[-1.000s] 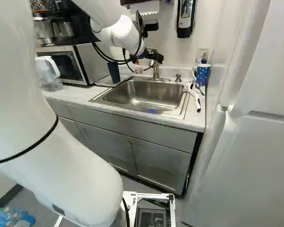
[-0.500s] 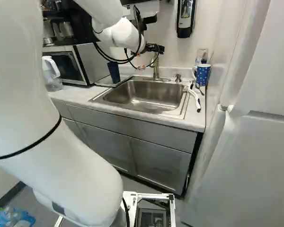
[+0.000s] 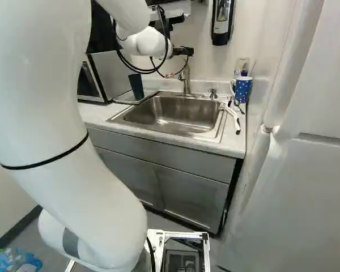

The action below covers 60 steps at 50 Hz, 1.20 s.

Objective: Rinse the cup and place it in the tray

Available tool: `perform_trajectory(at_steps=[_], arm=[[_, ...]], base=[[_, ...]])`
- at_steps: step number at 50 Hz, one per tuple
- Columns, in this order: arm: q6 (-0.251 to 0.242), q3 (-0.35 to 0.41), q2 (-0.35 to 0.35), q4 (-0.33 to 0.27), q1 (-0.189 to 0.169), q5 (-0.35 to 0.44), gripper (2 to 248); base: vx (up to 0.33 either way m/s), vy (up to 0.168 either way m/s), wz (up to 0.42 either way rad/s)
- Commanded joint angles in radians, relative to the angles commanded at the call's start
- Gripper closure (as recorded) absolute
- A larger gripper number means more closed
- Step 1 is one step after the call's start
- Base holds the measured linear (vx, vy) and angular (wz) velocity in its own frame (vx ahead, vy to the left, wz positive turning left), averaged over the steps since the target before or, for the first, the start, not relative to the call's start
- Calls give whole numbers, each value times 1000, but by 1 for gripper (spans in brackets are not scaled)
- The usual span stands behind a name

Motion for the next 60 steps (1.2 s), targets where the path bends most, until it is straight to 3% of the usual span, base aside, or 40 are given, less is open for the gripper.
perform_trajectory(at_steps=[18, 38, 47, 60], arm=[[0, -77, -73, 0, 37, 0, 3], [0, -190, -175, 0, 44, 0, 3], [0, -193, -177, 0, 45, -14, 3], [0, -193, -177, 0, 45, -93, 3]], base=[[0, 0, 0], [0, 0, 0], [0, 0, 0], [0, 0, 0]])
